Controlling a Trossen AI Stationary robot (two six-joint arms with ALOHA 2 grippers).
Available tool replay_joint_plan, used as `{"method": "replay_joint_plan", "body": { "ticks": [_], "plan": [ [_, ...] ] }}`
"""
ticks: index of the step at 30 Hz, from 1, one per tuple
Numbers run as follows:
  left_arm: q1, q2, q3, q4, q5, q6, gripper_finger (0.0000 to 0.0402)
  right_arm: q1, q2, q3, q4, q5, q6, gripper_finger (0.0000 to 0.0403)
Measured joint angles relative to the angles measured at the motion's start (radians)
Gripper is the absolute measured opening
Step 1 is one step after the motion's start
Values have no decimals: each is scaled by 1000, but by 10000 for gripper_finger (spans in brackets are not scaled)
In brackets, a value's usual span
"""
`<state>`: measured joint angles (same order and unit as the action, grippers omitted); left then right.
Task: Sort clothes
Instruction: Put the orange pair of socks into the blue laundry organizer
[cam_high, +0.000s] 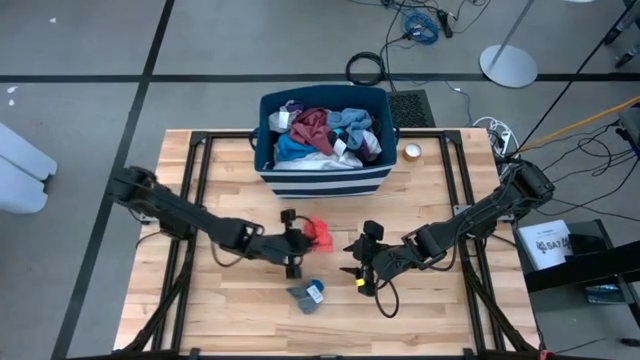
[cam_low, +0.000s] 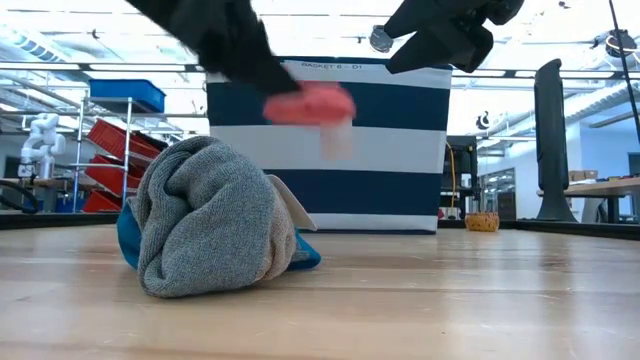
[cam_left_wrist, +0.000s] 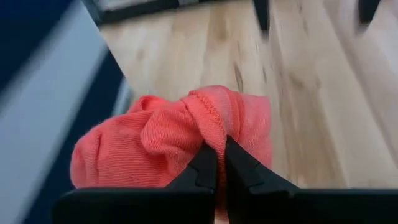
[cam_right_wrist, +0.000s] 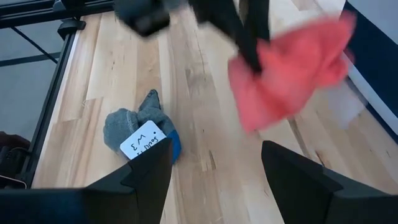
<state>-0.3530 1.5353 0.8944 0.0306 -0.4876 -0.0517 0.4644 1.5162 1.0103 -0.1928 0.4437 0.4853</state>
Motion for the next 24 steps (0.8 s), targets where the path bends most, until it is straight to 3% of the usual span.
{"method": "replay_joint_plan", "body": {
  "ticks": [14, 24],
  "plan": [
    [-3, -317, 2, 13, -141, 177, 8, 0, 0, 0, 0, -1, 0, 233],
    [113, -456, 2, 30, -165, 265, 7, 0, 0, 0, 1, 0, 1, 233]
  ]
}}
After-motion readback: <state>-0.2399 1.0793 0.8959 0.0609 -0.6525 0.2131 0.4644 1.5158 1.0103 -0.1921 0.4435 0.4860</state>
